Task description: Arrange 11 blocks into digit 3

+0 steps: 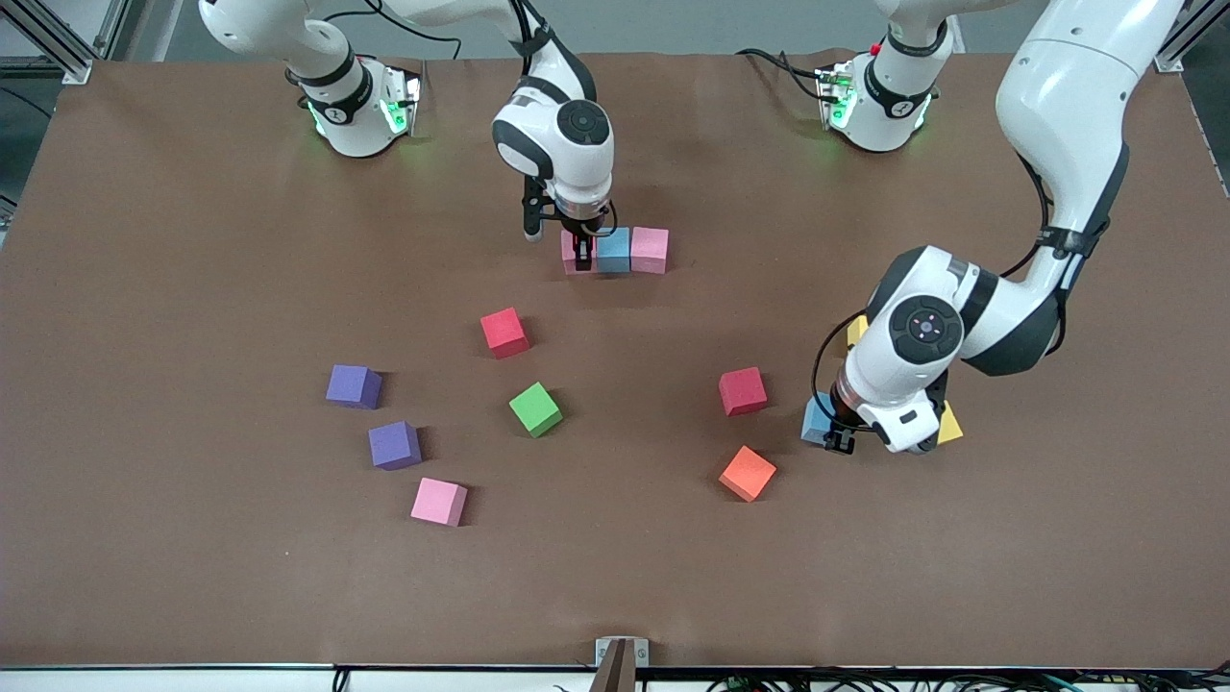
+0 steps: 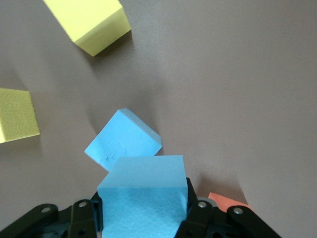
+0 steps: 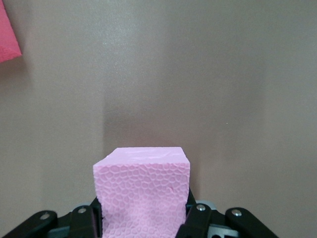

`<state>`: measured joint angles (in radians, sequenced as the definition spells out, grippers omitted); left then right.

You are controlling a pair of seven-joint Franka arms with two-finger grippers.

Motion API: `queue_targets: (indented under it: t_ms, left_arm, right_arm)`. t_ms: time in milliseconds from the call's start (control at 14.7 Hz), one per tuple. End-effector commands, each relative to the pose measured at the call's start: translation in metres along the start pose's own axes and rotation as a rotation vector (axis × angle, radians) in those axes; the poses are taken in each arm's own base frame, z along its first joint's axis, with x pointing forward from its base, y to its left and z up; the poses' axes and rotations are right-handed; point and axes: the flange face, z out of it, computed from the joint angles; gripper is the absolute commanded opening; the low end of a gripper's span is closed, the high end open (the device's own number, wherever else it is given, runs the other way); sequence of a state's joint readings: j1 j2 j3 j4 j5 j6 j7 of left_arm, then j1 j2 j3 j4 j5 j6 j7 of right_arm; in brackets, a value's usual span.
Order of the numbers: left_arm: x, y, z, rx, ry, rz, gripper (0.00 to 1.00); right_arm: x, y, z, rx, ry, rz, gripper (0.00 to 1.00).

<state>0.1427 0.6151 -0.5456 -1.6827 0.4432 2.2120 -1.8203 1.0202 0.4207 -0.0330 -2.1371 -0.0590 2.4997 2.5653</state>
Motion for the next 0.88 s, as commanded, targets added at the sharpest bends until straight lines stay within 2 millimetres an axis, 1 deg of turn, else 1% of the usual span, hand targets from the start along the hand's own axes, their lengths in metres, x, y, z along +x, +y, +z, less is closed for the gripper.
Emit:
queue_targets:
  t_ms: [0,68,136,204,271,339,543,814]
  left_arm:
    - [-0.0014,0.0093,0.0033,-0.007,-0.011,0.021,0.25]
    - [-0.0014,0.0093,0.0033,-0.007,-0.011,0.024,0.25]
    - [-0.0006,0.0092,0.0036,-0.007,-0.01,0.027,0.25]
    - [-0.0006,0.0091,0.0046,-0.006,-0.011,0.03,0.25]
    - [-0.0003,0.0097,0.003,-0.008,-0.01,0.031,0.25]
    - [-0.0001,0.0101,0.0024,-0.01,-0.01,0.032,0.25]
    - [-0.0015,0.0113,0.0013,-0.013,-0.011,0.035,0.25]
    - [-0.0048,0.0112,0.0031,-0.01,-0.012,0.037,0.25]
  right_arm:
    - [-0.0042,0.0038,0.0156,-0.002,0.016,0.013,0.07]
    - [-0.0041,0.0027,0.015,-0.002,0.015,0.01,0.11]
    - [-0.0037,0.003,0.0156,-0.003,0.016,0.006,0.19]
    - [-0.0041,0.0027,0.015,-0.001,0.016,0.001,0.4]
    - [-0.0042,0.0028,0.015,0.002,0.018,-0.012,0.8]
    - [-0.0048,0.0046,0.0176,0.001,0.022,-0.033,1.0]
    - [-0.0027,0.0029,0.0189,-0.006,0.031,-0.07,1.0]
    - [-0.0011,-0.0033,0.0145,-0.026,0.059,-0.086,1.0]
